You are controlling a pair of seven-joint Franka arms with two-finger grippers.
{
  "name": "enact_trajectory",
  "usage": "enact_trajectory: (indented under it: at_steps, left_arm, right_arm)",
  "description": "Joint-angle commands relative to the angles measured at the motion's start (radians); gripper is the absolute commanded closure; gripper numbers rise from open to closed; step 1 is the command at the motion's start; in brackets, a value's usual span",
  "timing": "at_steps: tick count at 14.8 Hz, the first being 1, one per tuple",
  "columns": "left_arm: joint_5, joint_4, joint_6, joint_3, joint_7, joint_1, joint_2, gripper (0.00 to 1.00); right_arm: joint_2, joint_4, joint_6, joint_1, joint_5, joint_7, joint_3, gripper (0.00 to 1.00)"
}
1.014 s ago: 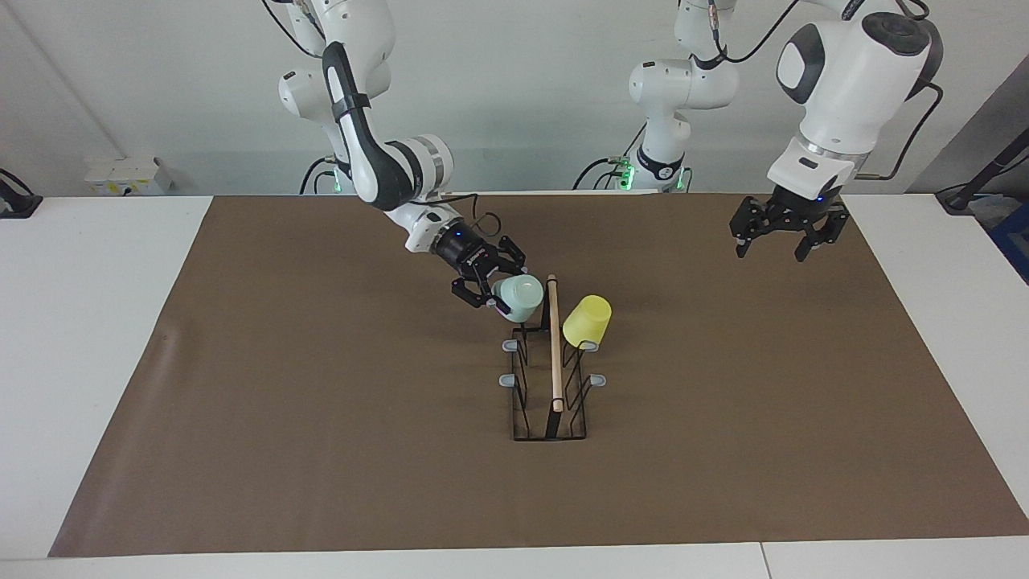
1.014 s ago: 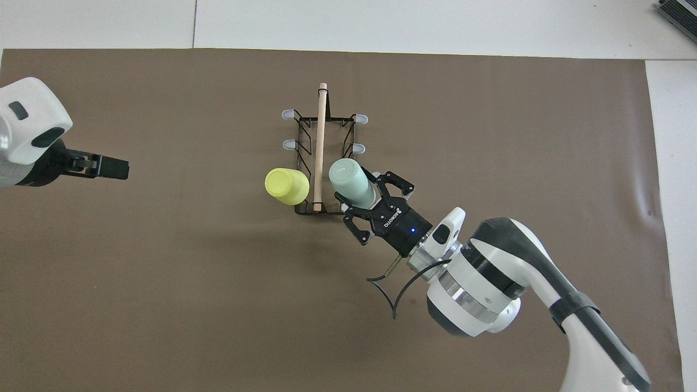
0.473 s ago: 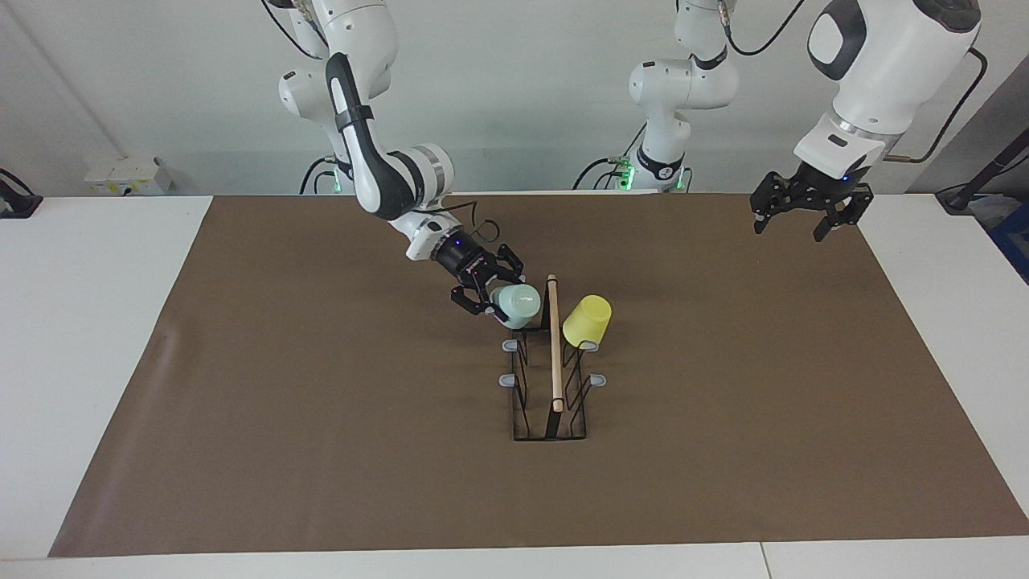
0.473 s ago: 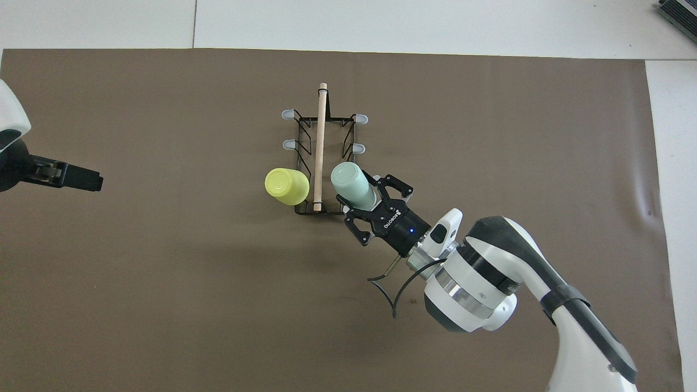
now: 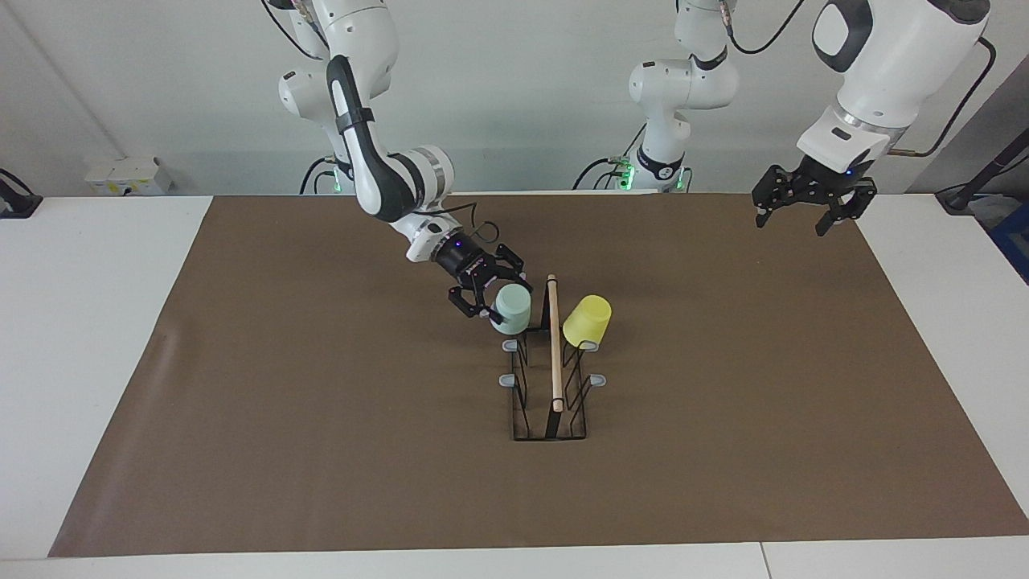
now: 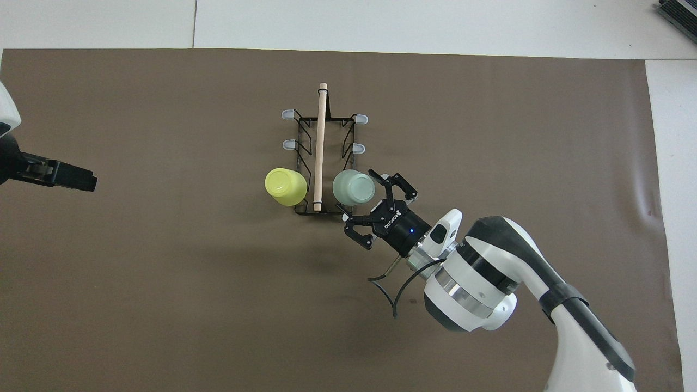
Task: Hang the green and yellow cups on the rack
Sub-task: 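Push the green cup down onto its peg, then open the right gripper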
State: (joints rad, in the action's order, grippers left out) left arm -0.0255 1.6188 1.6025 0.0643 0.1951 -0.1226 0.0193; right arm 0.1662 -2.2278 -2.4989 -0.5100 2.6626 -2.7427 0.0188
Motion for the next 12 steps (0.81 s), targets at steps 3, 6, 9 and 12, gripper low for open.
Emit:
enact_trajectory:
  at_steps: [3, 6, 9, 12]
  left_arm:
    - [0.001, -0.036, -0.081, 0.006, -0.035, 0.001, -0.016, 0.0]
    - [0.003, -0.022, -0.078, 0.002, -0.132, -0.002, -0.007, 0.0]
    - [0.004, -0.019, -0.072, 0.002, -0.128, 0.0, -0.007, 0.0]
    - [0.018, -0.019, -0.062, -0.001, -0.121, 0.001, -0.007, 0.0]
  right_arm:
    - [-0.039, 0.022, -0.133, 0.007, 0.189, -0.199, 0.003, 0.0]
    - [-0.088, 0.033, -0.207, 0.027, 0.177, -0.186, 0.007, 0.0]
    - [-0.169, 0.042, -0.341, 0.027, 0.172, -0.091, 0.009, 0.0]
    - [-0.243, 0.108, -0.613, 0.019, 0.137, -0.008, 0.012, 0.0]
